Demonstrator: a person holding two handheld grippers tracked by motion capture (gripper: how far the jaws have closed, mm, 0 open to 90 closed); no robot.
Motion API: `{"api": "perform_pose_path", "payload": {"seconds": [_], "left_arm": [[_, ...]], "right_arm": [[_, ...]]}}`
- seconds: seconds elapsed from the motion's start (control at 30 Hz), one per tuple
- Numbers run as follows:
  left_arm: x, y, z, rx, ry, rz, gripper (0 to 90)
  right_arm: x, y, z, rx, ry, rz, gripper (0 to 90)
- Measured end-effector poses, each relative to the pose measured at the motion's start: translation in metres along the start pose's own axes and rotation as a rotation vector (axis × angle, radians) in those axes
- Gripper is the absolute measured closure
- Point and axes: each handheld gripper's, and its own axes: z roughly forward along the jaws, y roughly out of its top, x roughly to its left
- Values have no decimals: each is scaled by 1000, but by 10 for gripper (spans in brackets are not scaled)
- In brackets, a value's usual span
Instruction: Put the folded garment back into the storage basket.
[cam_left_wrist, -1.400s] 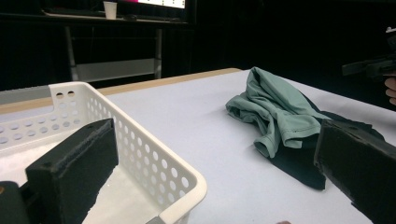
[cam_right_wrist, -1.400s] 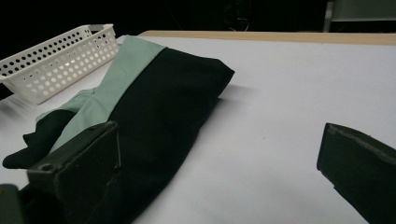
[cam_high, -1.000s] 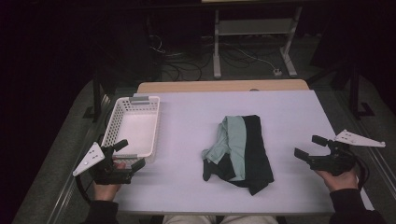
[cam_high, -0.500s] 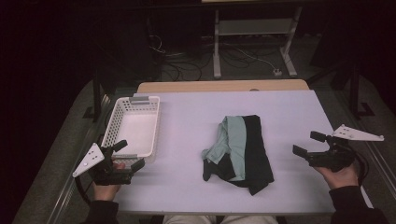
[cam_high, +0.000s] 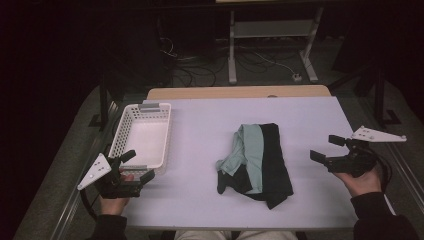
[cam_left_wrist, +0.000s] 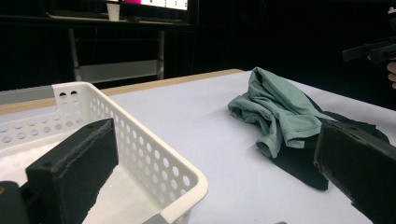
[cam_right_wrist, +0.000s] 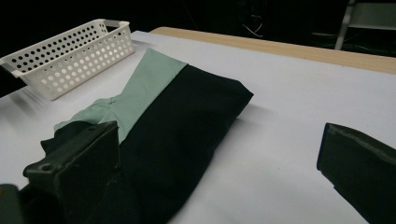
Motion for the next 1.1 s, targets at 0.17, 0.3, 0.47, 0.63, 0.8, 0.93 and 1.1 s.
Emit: {"api": "perform_pose_path", "payload": {"seconds": [0.17, 0.3, 0.47, 0.63, 0.8, 0.93, 1.1], "left_arm": [[0, 0, -1, -7, 6, -1, 0], [1, 0, -2, -14, 11, -5, 0], [1, 0, -2, -16, 11, -7, 0], [1, 0, -1, -15, 8, -4, 0], [1, 0, -1, -17, 8, -4, 0], [2, 0, -1, -17, 7, -2, 0], [2, 2, 1, -24, 2, -1, 0]], "right_arm": [[1, 5, 4, 9, 8, -9, 0], [2, 9, 9, 22, 14, -17, 0], [3, 15, 16, 37, 25, -22, 0], [3, 19, 24, 56, 35, -26, 0], [3, 22, 32, 75, 58, -27, 0], [5, 24, 38, 99, 82, -26, 0], [3, 24, 44, 102, 105, -24, 0]]}}
